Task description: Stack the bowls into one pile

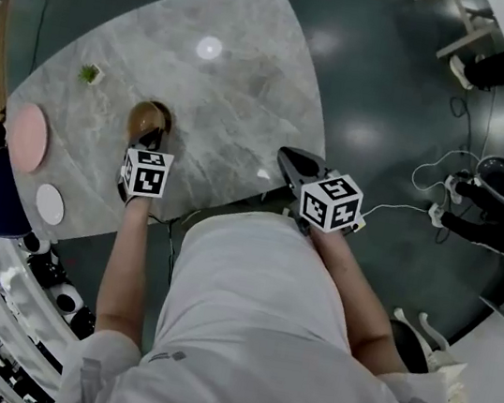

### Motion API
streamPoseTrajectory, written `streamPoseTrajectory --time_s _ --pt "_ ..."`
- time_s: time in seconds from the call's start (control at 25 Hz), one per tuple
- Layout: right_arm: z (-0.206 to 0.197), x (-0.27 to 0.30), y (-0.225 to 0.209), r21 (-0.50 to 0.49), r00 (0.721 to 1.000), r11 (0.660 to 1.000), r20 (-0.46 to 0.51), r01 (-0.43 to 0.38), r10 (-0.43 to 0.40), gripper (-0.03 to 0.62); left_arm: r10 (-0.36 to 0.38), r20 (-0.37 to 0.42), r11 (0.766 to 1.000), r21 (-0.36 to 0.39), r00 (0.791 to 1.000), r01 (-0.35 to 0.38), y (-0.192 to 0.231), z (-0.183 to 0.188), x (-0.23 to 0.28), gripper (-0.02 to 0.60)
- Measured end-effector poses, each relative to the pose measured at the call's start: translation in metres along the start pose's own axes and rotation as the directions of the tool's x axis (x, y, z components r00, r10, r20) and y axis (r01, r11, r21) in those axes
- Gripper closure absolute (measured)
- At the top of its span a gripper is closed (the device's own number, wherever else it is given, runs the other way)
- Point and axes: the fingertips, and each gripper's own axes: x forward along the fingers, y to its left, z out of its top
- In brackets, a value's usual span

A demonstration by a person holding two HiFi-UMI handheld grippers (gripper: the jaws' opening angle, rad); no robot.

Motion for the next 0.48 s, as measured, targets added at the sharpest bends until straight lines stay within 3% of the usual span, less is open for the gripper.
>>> streamPoseTrajectory --time_s 0.48 --pt "-0.011 -0.016 -0.007 0.06 0.997 0.995 0.013 0.075 -0.076 0.585 -0.069 -0.042 0.997 0.028 0.997 0.07 -0.01 -0.003 0.018 0.56"
